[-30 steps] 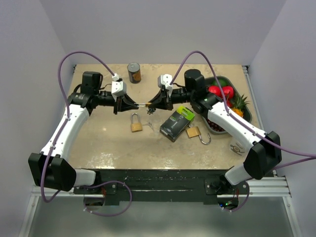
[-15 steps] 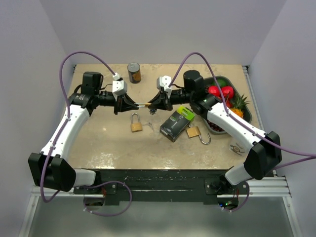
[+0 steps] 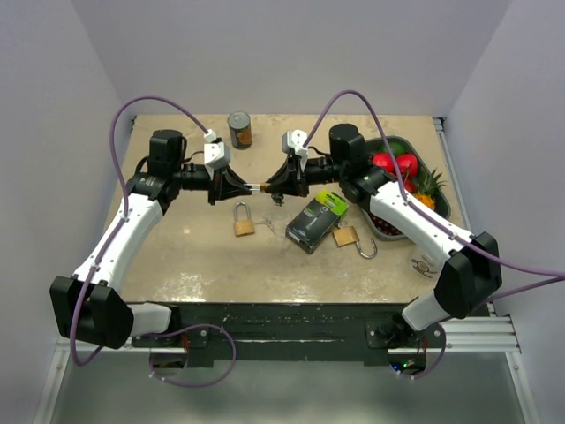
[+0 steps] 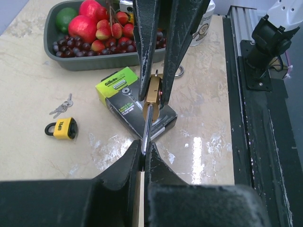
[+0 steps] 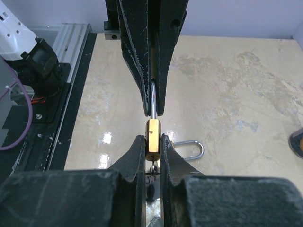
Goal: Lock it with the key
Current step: Lock the lock, then place the key at the center of the board.
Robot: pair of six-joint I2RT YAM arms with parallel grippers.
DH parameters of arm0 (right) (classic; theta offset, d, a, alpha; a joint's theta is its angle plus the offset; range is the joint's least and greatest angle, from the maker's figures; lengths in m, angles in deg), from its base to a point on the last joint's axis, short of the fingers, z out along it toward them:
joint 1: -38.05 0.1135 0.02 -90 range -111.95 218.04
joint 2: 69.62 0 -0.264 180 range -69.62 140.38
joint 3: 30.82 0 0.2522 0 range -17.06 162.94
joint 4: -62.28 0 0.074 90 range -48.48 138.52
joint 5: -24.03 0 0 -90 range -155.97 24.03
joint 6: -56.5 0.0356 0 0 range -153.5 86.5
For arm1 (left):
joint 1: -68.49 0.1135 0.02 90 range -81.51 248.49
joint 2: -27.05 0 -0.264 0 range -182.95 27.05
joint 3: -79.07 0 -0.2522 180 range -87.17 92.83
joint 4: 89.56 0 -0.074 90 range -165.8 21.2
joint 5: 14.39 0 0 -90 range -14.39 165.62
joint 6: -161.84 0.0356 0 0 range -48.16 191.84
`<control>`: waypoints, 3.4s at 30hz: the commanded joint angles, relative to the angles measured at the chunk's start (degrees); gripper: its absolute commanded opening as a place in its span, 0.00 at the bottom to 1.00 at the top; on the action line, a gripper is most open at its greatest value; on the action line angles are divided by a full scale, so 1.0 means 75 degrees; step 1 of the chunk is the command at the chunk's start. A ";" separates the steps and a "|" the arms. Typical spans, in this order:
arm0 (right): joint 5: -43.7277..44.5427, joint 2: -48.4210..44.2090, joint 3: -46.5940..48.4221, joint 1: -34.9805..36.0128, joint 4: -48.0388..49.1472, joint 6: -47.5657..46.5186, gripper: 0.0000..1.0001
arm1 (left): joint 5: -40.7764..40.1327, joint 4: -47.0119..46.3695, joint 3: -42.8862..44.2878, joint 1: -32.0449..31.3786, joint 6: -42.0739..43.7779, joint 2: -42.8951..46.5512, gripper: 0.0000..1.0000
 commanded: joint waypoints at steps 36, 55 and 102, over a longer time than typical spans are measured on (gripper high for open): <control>-0.0910 -0.0160 0.0130 -0.0302 -0.1084 -0.1615 0.00 | 0.0360 0.0761 0.0441 0.0295 0.1898 -0.0013 0.00; -0.0183 -0.0230 0.0213 -0.0419 -0.1388 -0.1111 0.55 | 0.0160 0.0291 0.0218 0.0389 0.1451 0.0034 0.00; 0.1586 0.2379 0.0926 0.1149 0.1823 0.1162 0.00 | -0.2440 -0.2240 -0.0532 0.3681 -0.2002 -0.0223 0.00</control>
